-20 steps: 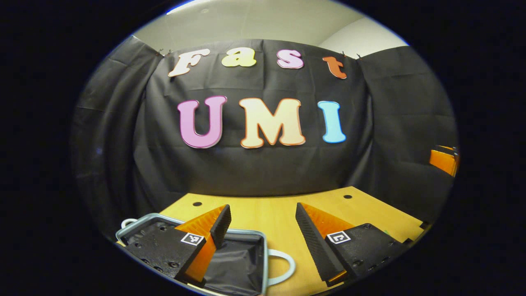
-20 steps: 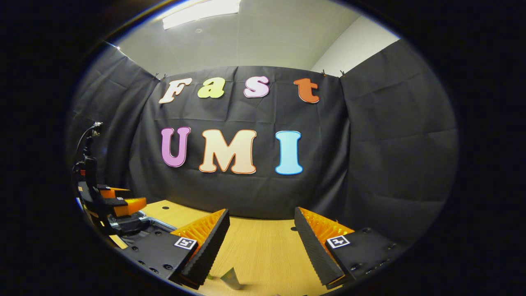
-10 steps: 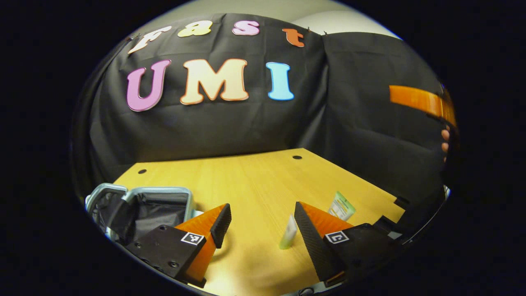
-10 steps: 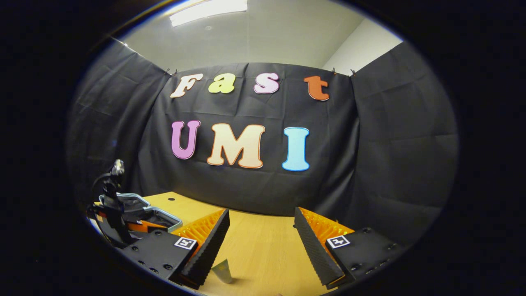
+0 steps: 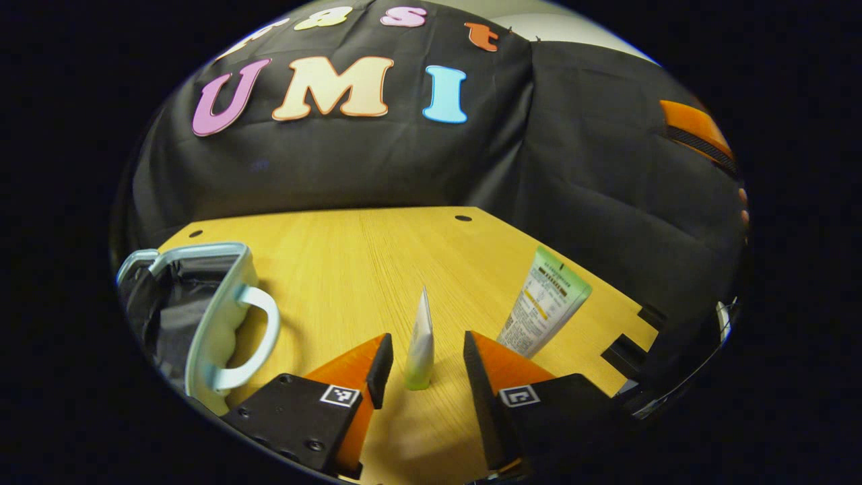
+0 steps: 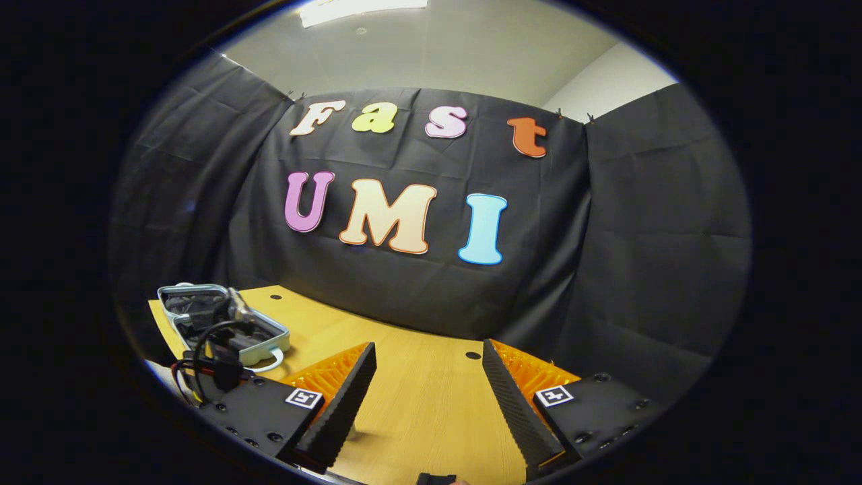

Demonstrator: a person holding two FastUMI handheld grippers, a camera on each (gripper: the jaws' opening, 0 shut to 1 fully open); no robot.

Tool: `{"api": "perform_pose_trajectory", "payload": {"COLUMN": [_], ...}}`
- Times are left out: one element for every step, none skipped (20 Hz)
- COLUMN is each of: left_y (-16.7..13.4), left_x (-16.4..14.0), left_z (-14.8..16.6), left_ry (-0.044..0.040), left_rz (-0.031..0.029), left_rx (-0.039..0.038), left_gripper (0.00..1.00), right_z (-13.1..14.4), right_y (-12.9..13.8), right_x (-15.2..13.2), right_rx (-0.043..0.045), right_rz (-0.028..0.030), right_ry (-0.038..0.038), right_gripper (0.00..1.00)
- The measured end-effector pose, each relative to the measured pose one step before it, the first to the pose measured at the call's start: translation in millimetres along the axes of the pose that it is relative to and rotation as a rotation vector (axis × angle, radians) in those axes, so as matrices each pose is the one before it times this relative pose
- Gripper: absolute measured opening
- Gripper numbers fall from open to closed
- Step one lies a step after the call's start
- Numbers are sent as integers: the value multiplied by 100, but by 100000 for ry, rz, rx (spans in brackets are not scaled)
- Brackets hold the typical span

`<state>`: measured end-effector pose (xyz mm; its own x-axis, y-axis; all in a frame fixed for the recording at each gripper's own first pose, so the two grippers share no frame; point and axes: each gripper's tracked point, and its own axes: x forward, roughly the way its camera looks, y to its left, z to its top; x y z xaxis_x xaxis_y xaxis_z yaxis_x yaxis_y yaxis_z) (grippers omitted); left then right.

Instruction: First open the suitcase, pack the skin care products into it, and then close the suitcase.

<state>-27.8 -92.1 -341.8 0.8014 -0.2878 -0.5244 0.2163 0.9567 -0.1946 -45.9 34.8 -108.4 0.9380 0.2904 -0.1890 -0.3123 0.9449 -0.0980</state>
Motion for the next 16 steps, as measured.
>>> {"api": "perform_pose_trajectory", "payload": {"left_y": [368,483,-167,18,-166,55,108,62,37,-105,90,405,429,403,401,253], "left_x": [247,159,-144,-113,39,-262,-307,-749,-911,-931,-643,-751,-717,-760,-839,-482], "left_z": [-312,-288,202,169,-365,346,502,880,739,977,1097,946,995,1009,961,658], "left_ry": [1079,1692,-376,829,3079,670,43,-1013,-548,-1130,-1151,-908,-988,-1125,-1322,-628], "left_rz": [1132,1690,-581,-730,-313,777,730,390,-539,-792,221,977,1522,984,870,289], "left_rx": [-543,185,356,244,-202,375,199,-208,-899,-1593,-821,-153,326,329,-158,-707], "left_gripper": [54,36,27,18,15,11,9,9,8,9,9,9,9,9,9,9], "right_z": [-401,-323,-494,-682,-926,-936,-1026,-1258,-1164,-1412,-1364,-984,-905,-1096,-1725,-877], "right_y": [442,463,874,852,608,497,522,814,748,753,613,447,406,345,346,0], "right_x": [-143,-5,67,234,342,474,408,601,647,659,520,626,627,692,888,633], "right_rx": [133,608,1032,1061,877,875,1214,1704,2032,1995,1682,1318,738,326,-137,-509], "right_rz": [1197,1586,2318,2532,1648,1128,1223,1776,1848,1989,1562,1155,786,520,835,-382], "right_ry": [565,445,396,859,1085,767,1530,1432,1657,2880,2555,1379,1040,2016,2973,1514], "right_gripper": [99,99,99,98,99,98,100,98,99,99,99,99,100,99,100,99]}}
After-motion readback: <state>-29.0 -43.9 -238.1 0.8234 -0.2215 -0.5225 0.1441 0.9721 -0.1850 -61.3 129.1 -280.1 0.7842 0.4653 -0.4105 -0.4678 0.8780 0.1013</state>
